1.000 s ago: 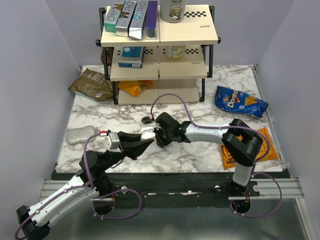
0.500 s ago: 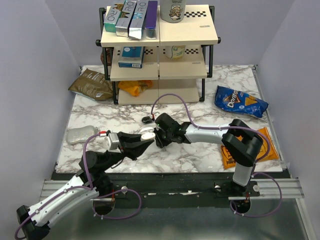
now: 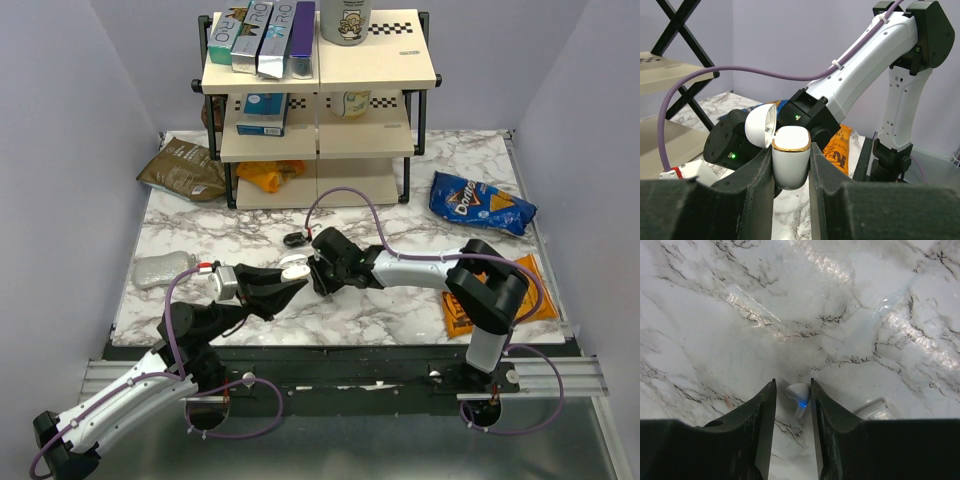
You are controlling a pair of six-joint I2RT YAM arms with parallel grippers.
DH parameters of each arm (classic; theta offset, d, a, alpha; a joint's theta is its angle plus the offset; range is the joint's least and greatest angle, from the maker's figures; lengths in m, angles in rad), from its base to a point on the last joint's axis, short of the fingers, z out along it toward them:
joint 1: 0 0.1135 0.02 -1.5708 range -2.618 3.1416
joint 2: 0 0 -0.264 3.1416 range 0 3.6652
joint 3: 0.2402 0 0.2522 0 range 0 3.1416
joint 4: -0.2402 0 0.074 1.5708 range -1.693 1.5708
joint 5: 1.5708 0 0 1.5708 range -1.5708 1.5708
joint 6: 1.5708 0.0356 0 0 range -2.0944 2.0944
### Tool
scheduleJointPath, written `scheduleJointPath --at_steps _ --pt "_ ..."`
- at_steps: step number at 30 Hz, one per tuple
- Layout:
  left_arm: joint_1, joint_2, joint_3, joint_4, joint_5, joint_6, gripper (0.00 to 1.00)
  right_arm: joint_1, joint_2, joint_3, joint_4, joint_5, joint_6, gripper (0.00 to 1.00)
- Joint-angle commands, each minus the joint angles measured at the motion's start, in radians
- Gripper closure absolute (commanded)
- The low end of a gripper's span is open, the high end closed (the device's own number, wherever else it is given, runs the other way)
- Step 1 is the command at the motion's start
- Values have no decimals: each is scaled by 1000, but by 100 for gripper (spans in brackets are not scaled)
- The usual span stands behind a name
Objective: Insert the wireless bluetooth earbuds into the charging case
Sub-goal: Pick up the earbud from the center of the board.
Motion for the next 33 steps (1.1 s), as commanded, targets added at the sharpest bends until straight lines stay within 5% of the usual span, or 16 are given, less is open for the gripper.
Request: scheduleJointPath --at_steps 1,11,33 --pt "-8 -9 21 3 -14 -1 100 6 15 -55 -96 29 16 58" --pt "-11 -9 19 7 -11 -4 100 9 21 -63 -99 25 22 59" --pt "-14 -9 21 4 -23 -4 100 8 -59 -77 -102 81 68 99"
